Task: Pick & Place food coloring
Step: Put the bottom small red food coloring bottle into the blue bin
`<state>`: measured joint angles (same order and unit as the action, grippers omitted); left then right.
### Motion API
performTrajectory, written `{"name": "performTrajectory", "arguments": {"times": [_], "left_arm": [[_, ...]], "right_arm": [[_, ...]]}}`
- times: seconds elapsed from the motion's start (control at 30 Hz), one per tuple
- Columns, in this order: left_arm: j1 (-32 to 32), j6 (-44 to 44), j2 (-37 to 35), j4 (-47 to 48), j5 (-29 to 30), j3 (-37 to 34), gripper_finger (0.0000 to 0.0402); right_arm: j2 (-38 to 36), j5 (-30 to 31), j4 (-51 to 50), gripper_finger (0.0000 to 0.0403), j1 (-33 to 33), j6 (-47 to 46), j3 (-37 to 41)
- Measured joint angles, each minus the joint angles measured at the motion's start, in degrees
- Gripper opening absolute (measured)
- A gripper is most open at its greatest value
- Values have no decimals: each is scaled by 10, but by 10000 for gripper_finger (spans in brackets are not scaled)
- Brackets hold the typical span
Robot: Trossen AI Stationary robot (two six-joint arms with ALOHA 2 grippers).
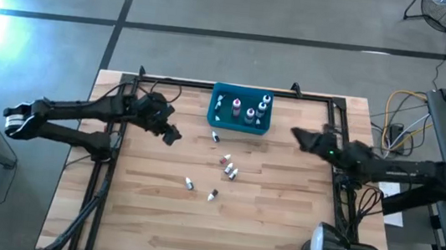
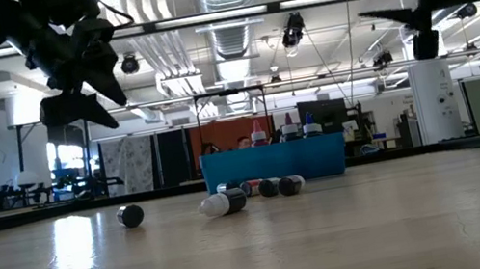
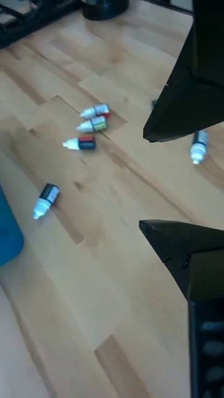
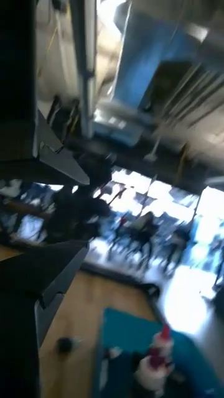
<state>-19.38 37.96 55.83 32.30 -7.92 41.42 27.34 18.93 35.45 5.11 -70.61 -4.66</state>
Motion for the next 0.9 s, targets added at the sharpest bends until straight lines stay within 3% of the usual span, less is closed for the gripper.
{"name": "performTrajectory", "arguments": {"times": [0.23,0.47,0.6,0.67,0.77,0.9], "left_arm": [[4,18,-2,-8,5,-5,192],[11,24,-3,-8,16,-5,192],[12,29,-3,-8,51,-5,192],[12,31,-3,-10,54,-5,192],[13,31,-3,-17,62,-5,192],[14,54,-2,-19,104,-5,192]], "right_arm": [[141,-115,-57,148,0,-46,-57],[228,-183,-57,148,-2,-59,-92],[275,-254,-61,148,-5,14,-132],[300,-284,-107,146,-12,101,-164],[344,-365,-255,142,-17,269,-229],[420,-347,-480,133,-18,362,-321]]}}
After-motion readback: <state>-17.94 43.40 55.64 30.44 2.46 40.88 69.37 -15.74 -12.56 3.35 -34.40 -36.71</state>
